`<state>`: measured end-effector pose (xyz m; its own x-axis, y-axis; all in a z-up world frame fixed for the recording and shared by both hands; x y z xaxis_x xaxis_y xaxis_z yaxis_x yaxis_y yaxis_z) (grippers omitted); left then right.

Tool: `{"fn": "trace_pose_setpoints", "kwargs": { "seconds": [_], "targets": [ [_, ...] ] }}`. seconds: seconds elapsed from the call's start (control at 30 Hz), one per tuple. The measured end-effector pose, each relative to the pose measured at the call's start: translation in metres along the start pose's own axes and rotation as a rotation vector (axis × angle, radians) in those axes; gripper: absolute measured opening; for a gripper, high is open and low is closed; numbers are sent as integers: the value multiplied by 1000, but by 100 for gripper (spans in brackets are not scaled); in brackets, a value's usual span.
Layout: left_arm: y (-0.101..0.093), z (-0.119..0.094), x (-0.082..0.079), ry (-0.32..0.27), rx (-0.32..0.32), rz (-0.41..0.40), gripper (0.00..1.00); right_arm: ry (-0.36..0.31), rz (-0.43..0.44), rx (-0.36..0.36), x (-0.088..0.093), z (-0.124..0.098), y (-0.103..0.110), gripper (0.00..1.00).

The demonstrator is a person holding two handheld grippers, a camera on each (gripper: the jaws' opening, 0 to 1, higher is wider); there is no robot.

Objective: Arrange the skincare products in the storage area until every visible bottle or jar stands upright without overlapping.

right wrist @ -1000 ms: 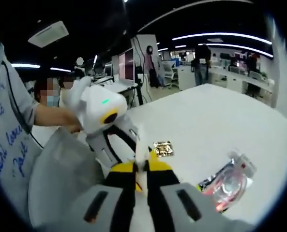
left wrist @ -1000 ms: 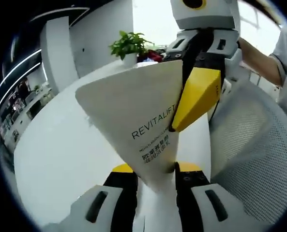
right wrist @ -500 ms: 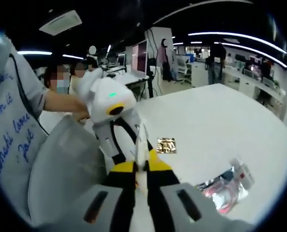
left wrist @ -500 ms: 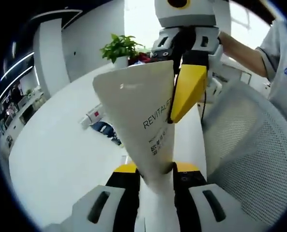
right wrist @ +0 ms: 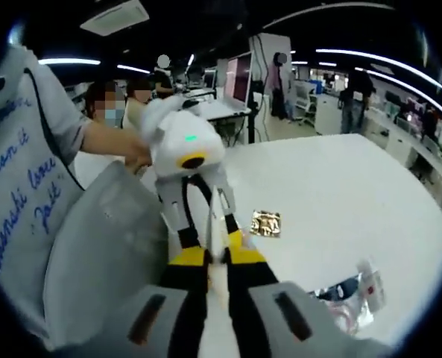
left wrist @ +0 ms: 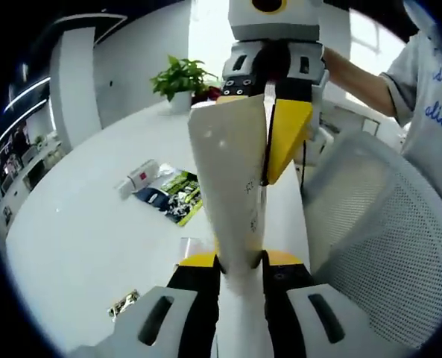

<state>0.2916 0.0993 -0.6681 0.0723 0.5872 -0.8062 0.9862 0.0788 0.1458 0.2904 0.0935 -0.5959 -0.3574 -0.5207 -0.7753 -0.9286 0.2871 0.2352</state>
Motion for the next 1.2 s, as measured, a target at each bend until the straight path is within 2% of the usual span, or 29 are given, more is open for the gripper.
{"fn": "trace_pose_setpoints", "kwargs": {
  "seconds": [0.63, 1.2],
  "targets": [
    [1, 5, -1, -83, -24, -56, 16, 34, -14, -4, -1, 0, -6, 10],
    [13, 15, -7, -78, -18, 0, 15, 30, 18, 61, 1, -15, -23, 13]
  ]
}}
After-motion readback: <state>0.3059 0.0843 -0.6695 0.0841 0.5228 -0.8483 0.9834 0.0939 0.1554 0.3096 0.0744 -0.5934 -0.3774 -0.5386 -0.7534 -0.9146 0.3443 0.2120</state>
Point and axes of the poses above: the point that each gripper's makers call its tool centre point, and the gripper's own axes: z roughly forward along the fingers, y roughly to its left, x roughly out of its underside, the point moved 1 cm from there along -z, roughly backward along the fingers, and after that the axes turned 14 degrees about z, right-handed, at the moved point
